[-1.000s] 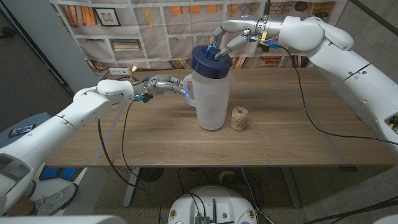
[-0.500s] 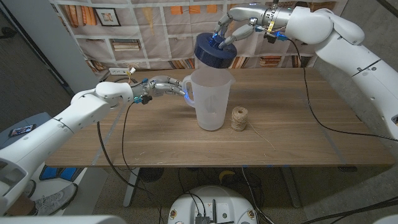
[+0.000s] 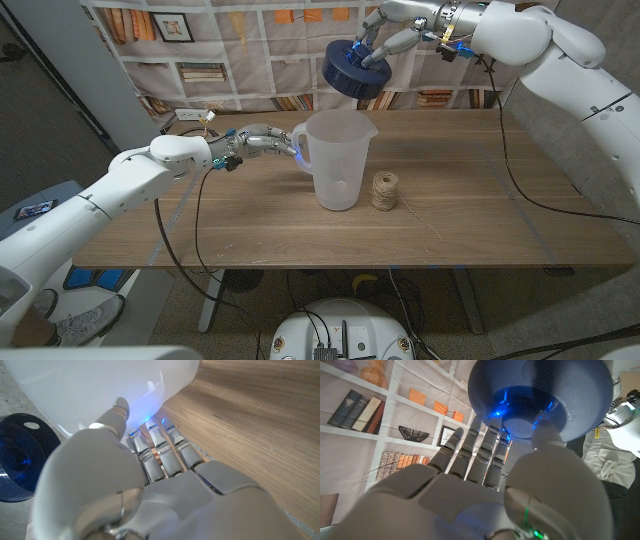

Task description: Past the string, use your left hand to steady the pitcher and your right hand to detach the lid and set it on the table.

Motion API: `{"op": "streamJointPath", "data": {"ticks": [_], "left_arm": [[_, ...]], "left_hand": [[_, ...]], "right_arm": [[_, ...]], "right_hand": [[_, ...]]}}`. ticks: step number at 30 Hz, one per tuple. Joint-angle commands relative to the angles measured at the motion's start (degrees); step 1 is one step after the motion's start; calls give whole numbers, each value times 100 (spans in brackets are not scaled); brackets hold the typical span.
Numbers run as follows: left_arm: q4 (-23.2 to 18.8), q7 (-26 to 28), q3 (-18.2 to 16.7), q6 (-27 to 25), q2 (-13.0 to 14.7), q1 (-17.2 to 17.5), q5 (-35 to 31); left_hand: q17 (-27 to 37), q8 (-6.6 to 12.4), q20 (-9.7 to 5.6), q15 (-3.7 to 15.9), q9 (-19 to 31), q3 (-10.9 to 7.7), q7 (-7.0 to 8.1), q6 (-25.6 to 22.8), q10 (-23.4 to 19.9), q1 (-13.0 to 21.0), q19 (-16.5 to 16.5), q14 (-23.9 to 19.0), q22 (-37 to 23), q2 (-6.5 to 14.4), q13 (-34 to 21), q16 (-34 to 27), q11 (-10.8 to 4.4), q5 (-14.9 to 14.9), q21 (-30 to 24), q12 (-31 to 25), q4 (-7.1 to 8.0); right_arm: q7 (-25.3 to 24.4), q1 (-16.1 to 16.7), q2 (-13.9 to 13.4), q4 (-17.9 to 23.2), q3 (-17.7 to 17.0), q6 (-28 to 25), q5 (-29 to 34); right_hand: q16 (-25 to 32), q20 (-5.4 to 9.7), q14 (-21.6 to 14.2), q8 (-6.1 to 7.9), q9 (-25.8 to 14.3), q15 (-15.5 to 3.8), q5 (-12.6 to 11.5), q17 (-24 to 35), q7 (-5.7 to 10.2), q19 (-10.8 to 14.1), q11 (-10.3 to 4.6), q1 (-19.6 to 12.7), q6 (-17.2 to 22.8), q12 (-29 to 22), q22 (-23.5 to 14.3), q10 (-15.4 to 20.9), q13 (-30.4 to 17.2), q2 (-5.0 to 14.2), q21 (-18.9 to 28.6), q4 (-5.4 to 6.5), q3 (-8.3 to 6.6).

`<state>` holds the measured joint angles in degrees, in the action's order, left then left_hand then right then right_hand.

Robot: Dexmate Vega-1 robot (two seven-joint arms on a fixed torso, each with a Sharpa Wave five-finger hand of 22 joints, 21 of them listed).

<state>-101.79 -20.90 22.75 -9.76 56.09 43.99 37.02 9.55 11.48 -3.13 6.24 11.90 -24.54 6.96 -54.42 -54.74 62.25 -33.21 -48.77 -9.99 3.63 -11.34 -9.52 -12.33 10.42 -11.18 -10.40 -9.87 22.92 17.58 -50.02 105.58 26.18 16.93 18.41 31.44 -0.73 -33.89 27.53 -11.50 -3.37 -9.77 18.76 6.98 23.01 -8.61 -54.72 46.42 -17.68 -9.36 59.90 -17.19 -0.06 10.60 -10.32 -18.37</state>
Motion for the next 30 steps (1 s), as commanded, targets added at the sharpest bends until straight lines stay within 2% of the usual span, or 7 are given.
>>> {"op": "streamJointPath", "data": {"ticks": [1, 14, 30], "left_arm": [[-209, 99, -162, -81, 174, 319, 234], [-483, 249, -311, -202, 367, 607, 423], [-691, 308, -436, -311, 564, 730, 529]], "left_hand": [[-1, -29, -517, 600, 19, -10, 1, 82, 110, -174, 71, 104, -15, -47, -13, 11, 14, 38, 22, 12, 55], [2, -82, -385, 566, 16, 24, 59, 435, 564, -367, 169, 450, -21, -176, -16, 3, 24, 47, 10, 28, 57], [54, -141, -200, 259, 9, 207, 36, 1070, 1332, -473, 394, 1080, -23, -229, -29, -35, 186, 49, 24, 47, 51]], "right_arm": [[-96, 44, -161, 23, -49, -242, 220], [-156, 100, -253, -32, -5, -337, 383], [-231, 235, -382, -158, 53, -542, 670]], "right_hand": [[0, 5, -39, 370, -22, -908, -42, 19, 496, 31, -392, -592, 993, 33, -14, 435, -20, 637, 3, 127, -100], [-14, 7, -39, 368, -21, -906, -44, 23, 497, 36, -393, -583, 979, 47, -15, 428, -26, 641, 7, 131, -98], [-33, 27, -40, 372, -21, -902, -42, 28, 502, 88, -392, -572, 972, 59, -17, 421, -42, 638, 24, 132, -92]]}}
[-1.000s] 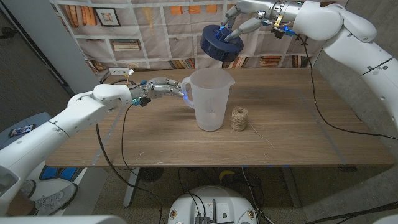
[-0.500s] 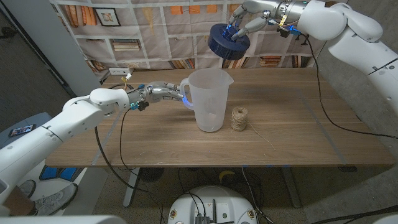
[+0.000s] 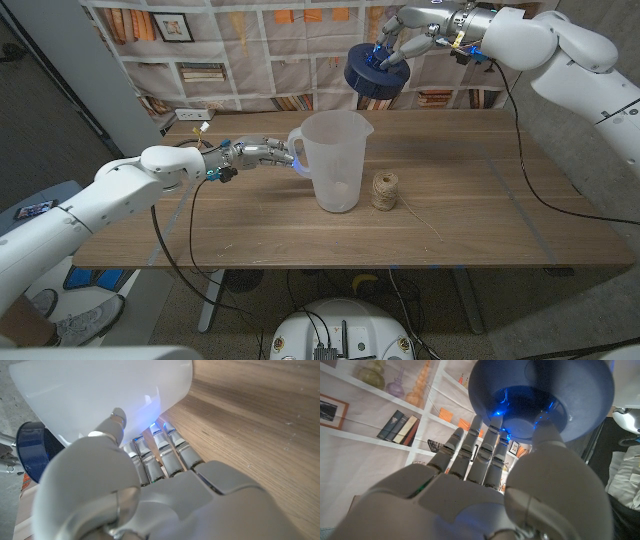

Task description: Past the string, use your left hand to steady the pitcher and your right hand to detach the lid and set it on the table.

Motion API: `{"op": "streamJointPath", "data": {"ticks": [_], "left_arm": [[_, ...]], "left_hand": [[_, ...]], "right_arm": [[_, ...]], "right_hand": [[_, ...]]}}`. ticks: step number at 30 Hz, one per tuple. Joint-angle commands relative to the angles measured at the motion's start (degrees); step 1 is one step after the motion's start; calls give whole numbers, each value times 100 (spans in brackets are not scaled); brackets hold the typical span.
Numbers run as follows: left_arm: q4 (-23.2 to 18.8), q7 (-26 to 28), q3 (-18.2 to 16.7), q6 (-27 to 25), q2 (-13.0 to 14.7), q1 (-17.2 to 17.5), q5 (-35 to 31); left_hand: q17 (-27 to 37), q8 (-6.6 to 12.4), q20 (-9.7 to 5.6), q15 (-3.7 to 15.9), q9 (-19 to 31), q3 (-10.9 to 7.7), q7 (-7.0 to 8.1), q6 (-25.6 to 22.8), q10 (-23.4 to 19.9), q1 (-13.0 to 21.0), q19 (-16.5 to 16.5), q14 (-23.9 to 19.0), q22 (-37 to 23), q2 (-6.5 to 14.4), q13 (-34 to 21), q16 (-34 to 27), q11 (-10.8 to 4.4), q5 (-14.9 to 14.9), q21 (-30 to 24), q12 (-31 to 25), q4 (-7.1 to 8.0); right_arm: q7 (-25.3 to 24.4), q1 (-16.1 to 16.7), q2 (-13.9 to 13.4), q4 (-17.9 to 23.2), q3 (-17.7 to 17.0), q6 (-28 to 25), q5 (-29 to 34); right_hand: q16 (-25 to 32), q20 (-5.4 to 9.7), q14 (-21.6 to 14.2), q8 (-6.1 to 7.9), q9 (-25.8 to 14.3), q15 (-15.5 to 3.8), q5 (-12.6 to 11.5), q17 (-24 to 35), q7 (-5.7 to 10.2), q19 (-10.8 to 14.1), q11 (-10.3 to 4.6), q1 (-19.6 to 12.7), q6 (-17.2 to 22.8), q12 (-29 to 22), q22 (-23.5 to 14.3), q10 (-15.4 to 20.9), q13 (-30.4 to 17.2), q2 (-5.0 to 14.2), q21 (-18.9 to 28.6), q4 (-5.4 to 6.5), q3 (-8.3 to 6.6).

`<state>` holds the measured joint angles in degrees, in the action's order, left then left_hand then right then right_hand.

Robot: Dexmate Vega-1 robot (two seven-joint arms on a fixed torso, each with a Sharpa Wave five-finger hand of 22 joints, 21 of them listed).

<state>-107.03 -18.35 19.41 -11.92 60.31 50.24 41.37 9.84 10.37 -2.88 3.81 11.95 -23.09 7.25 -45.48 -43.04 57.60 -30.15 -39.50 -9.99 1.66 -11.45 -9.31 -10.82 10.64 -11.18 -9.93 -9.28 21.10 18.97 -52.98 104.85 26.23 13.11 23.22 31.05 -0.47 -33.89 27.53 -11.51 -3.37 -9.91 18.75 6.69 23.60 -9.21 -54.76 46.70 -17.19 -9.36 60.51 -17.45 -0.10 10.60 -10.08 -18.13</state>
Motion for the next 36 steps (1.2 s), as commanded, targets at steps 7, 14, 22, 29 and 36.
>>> {"op": "streamJointPath", "data": {"ticks": [7, 14, 22, 29, 36], "left_arm": [[-264, 99, -159, -161, 230, 142, 124], [-294, 15, -180, -179, 292, 144, 166], [-304, -103, -205, -203, 345, 166, 271], [-152, -384, -337, 89, 349, 301, 477], [5, -440, -500, 400, 305, 484, 600]], "left_hand": [[27, -46, -58, 257, -13, 230, 37, 745, 778, -74, 303, 653, -19, -91, -13, -59, 142, 32, 39, -10, -1], [21, -31, 52, 81, -46, 364, 81, 1368, 1530, -114, 677, 1261, -14, -102, 8, -50, 277, 46, 74, -16, 5], [10, -34, 155, -216, -80, 523, 44, 2172, 2530, -269, 1213, 2166, -3, -114, 41, -39, 545, 29, 80, -13, 34], [9, -32, 486, -724, -117, 636, -148, 2769, 3278, -498, 1988, 2924, 13, -78, 65, -29, 926, 6, 132, -37, 81], [5, -43, 711, -974, -138, 691, -195, 3216, 3838, -748, 2588, 3484, 27, 2, 81, -49, 1032, -19, 124, -52, 119]], "right_arm": [[-101, 106, -85, -226, 113, -145, 264], [-189, 138, -93, -268, 161, -188, 408], [-270, 204, -98, -313, 221, -224, 544], [-306, 255, -54, -385, 296, -301, 631], [-331, 235, 29, -593, 451, -340, 766]], "right_hand": [[-5, 7, -45, 374, -20, -902, -27, 30, 531, 45, -331, -564, 941, 21, -17, 351, -21, 647, 27, 111, -118], [-2, 8, -55, 377, -20, -909, -26, 39, 532, 53, -332, -570, 940, 25, -18, 350, -29, 645, 28, 104, -115], [-17, 14, -48, 381, -20, -906, -27, 38, 531, 59, -333, -575, 942, 29, -18, 351, -35, 648, 28, 101, -120], [-20, 18, -56, 382, -19, -903, -27, 42, 531, 79, -334, -569, 938, 35, -19, 352, -38, 652, 33, 105, -119], [-28, 38, -62, 388, -24, -896, -25, 45, 532, 121, -333, -557, 935, 44, -21, 349, -42, 652, 45, 111, -115]]}}
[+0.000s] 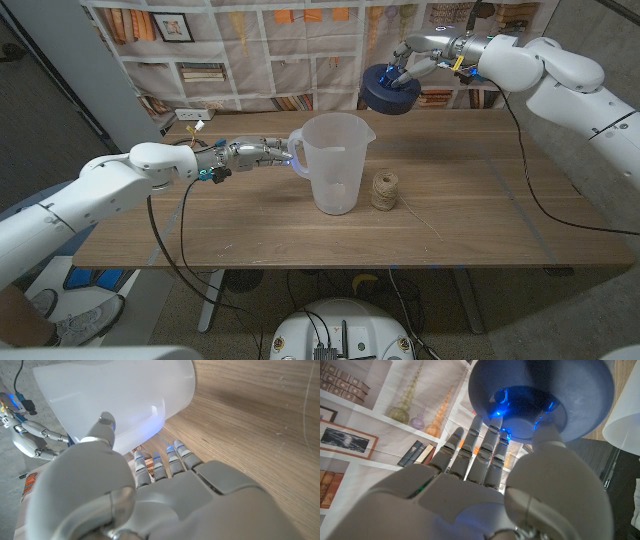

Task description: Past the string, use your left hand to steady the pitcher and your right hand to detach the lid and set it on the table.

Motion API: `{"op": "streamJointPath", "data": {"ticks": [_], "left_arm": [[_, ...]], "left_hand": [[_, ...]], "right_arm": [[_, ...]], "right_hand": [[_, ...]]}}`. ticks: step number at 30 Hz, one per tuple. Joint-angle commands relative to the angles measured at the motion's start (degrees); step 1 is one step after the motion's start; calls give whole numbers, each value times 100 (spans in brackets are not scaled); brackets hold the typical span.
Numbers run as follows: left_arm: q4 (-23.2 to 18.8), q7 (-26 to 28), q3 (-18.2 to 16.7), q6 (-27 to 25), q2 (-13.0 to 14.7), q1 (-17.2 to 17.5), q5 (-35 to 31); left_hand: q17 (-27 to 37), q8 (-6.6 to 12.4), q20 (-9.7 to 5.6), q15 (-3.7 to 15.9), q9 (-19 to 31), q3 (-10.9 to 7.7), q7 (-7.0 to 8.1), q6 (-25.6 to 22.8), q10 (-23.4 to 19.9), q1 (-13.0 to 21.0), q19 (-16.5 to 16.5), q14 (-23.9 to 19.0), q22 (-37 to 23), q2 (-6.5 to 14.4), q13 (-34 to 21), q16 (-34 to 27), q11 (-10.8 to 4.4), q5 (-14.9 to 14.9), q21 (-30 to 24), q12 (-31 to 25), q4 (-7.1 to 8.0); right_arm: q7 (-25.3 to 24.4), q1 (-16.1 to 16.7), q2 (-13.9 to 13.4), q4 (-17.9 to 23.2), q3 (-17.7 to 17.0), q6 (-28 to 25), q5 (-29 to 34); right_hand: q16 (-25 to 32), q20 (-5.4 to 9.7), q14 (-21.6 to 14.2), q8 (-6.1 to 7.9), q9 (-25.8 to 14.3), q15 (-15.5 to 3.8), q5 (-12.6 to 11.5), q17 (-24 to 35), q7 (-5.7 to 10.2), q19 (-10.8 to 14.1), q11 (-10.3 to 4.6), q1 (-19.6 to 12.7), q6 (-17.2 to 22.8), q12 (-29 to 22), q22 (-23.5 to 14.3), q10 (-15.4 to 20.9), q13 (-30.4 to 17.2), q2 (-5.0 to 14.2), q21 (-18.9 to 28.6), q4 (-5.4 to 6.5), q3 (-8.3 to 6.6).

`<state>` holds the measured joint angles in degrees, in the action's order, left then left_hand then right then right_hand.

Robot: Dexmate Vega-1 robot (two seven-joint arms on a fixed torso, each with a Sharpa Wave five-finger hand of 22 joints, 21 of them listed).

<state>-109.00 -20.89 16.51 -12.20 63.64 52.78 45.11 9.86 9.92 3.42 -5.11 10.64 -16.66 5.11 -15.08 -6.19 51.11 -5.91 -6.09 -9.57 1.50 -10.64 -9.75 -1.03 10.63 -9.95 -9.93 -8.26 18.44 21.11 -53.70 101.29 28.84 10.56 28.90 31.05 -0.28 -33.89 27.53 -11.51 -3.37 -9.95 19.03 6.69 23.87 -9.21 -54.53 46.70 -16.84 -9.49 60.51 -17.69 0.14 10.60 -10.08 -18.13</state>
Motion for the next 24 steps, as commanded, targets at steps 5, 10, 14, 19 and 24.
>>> {"op": "streamJointPath", "data": {"ticks": [5, 10, 14, 19, 24], "left_arm": [[320, -169, -323, 693, -94, 371, 250], [494, -122, -414, 1163, -326, 507, 214], [384, 23, -481, 1079, -231, 540, 151], [388, 151, -534, 1166, -280, 593, 96], [430, 432, -596, 1388, -480, 730, 30]], "left_hand": [[3, 19, 183, -171, -14, 70, 38, 302, 313, -228, 382, 439, -14, 62, 4, 22, 140, -27, 1, -62, 39], [3, 22, 173, -187, -15, 87, 64, 328, 343, -287, 386, 473, -15, 65, 5, 9, 159, -35, -15, -68, 56], [5, 35, 173, -177, -16, 107, 93, 317, 370, -353, 407, 521, -16, 71, 6, 8, 138, -44, -20, -70, 79], [7, 30, 167, -177, -17, 130, 120, 354, 422, -432, 431, 588, -17, 79, 7, 8, 131, -53, -26, -67, 105], [26, 60, 133, -136, -14, 229, 186, 349, 437, -812, 430, 606, -23, 169, 7, -46, 69, -72, -59, -103, 285]], "right_arm": [[-60, -4, 170, -403, 322, -123, 290], [-85, -13, 205, -501, 427, -151, 398], [-136, -11, 218, -541, 493, -160, 503], [-184, 5, 260, -619, 579, -153, 584], [-274, -13, 294, -729, 700, -102, 778]], "right_hand": [[-31, 40, -72, 394, -30, -896, -20, 21, 534, 125, -333, -577, 930, 17, -10, 347, -17, 627, 53, 111, -113], [-43, 42, -75, 396, -31, -882, -19, 19, 535, 133, -334, -553, 925, 18, -11, 355, -23, 628, 52, 124, -108], [-53, 45, -72, 398, -33, -883, -20, 16, 536, 138, -334, -548, 922, 17, -11, 359, -28, 629, 52, 125, -109], [-59, 48, -72, 402, -36, -887, -21, 17, 536, 144, -334, -545, 919, 24, -12, 357, -27, 627, 52, 123, -108], [-70, 49, -73, 418, -54, -881, -21, 15, 538, 150, -335, -534, 921, 33, -13, 354, -25, 626, 50, 126, -107]]}}
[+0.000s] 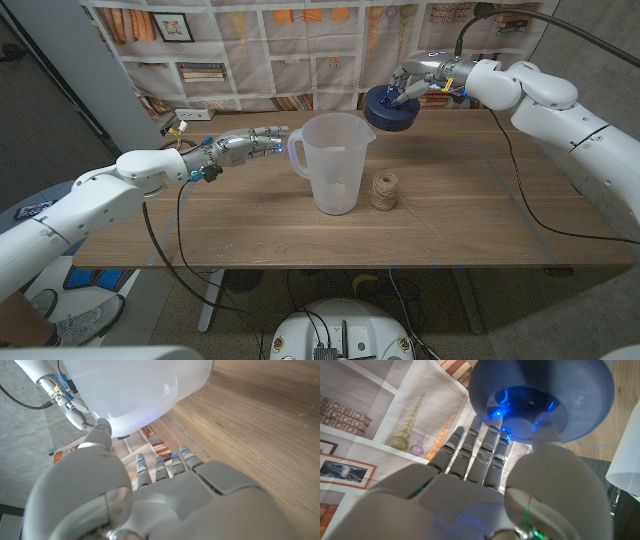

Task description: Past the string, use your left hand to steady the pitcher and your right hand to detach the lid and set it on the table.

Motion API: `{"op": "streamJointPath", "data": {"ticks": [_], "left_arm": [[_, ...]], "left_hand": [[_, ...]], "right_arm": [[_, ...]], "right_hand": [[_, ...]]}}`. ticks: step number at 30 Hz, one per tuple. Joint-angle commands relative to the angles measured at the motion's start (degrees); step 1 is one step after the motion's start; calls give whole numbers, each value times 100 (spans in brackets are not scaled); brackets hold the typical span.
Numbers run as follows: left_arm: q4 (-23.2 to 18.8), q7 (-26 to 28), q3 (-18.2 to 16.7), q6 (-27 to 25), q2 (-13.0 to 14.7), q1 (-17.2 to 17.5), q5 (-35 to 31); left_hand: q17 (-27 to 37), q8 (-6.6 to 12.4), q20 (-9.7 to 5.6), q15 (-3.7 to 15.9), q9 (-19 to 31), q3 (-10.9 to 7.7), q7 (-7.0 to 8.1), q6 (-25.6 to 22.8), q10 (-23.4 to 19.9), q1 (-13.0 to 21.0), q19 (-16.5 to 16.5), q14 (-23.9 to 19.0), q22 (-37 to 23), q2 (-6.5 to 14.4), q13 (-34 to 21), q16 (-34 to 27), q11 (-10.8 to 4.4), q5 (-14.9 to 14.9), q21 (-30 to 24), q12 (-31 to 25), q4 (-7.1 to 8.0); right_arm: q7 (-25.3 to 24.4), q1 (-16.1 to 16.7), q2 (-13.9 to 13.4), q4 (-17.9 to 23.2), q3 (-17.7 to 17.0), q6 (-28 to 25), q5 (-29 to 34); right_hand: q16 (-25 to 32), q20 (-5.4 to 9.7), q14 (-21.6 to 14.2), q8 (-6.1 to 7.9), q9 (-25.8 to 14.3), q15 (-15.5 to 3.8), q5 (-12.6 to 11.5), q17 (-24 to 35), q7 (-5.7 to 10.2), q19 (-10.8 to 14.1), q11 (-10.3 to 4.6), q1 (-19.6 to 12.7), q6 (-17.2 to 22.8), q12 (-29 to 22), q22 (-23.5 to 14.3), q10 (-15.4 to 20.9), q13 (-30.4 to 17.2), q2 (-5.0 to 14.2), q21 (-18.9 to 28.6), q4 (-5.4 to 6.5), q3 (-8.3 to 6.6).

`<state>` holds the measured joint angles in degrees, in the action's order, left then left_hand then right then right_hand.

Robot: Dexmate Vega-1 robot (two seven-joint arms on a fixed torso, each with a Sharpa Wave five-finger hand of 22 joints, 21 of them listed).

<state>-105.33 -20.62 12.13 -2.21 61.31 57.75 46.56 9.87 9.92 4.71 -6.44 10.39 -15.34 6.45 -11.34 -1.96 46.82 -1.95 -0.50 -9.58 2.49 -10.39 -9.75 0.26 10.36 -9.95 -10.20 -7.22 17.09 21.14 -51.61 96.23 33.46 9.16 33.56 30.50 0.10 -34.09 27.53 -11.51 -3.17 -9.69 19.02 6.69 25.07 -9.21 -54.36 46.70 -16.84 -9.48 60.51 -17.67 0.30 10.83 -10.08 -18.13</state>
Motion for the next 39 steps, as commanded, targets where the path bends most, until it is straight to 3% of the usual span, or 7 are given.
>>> {"op": "streamJointPath", "data": {"ticks": [1, 5, 8, 19, 30, 39], "left_arm": [[98, 411, -163, 440, -314, 248, -82], [103, 540, -159, 427, -381, 268, -107], [186, 612, -127, 517, -517, 255, -139], [546, 872, 51, 884, -1016, 81, -364], [859, 913, 195, 812, -1219, -225, -401], [938, 1092, 109, 930, -1262, -144, -438]], "left_hand": [[30, 65, -8, -3, 13, 120, 55, -32, -3, -487, 28, 46, -24, 103, -18, -55, -65, -43, -66, -88, 232], [44, 61, -24, 11, 16, 176, 76, -4, -29, -840, 5, 20, -28, 271, -17, -82, -47, -27, -86, -112, 419], [42, 64, -29, 45, 15, 186, 79, -4, -93, -941, -36, -16, -29, 318, -16, -94, -69, -21, -103, -138, 462], [38, 36, -70, 117, 9, 181, 214, 99, -163, -1182, -160, -79, -31, 472, -14, -98, -131, -5, -138, -154, 556], [36, 46, -79, 141, 2, 182, 175, 113, -137, -1351, -291, -149, -32, 552, -10, -113, -185, 5, -173, -138, 621], [27, 67, -75, 168, -4, 167, 164, 67, -182, -1416, -411, -206, -32, 582, -7, -115, -230, 13, -203, -150, 622]], "right_arm": [[-149, -16, 99, -248, 251, 40, 319], [-229, -26, 151, -375, 311, 94, 357], [-258, -73, 198, -536, 378, 210, 349], [-352, -209, 384, -1069, 605, 258, 407], [-437, -317, 494, -1355, 850, 389, 544], [-464, -304, 595, -1445, 1062, 281, 748]], "right_hand": [[-13, 14, -56, 423, -59, -905, -47, 19, 538, 26, -335, -550, 920, 36, -14, 353, -26, 609, 25, 125, -106], [-30, 12, -51, 440, -79, -908, -49, 15, 540, 30, -335, -549, 918, 40, -14, 356, -30, 608, 24, 121, -111], [-38, 10, -47, 445, -86, -904, -49, 12, 541, 34, -336, -546, 915, 45, -14, 354, -27, 603, 24, 120, -110], [-49, 81, -70, 490, -133, -915, -55, 19, 539, 90, -335, -540, 905, 60, -16, 366, -27, 596, 37, 111, -112], [-76, 102, -65, 504, -151, -896, -56, 16, 542, 109, -331, -502, 871, 83, -18, 354, -22, 589, 36, 125, -105], [-97, 97, -52, 509, -170, -872, -55, 20, 551, 115, -335, -456, 816, 106, -21, 327, -25, 567, 34, 136, -84]]}}
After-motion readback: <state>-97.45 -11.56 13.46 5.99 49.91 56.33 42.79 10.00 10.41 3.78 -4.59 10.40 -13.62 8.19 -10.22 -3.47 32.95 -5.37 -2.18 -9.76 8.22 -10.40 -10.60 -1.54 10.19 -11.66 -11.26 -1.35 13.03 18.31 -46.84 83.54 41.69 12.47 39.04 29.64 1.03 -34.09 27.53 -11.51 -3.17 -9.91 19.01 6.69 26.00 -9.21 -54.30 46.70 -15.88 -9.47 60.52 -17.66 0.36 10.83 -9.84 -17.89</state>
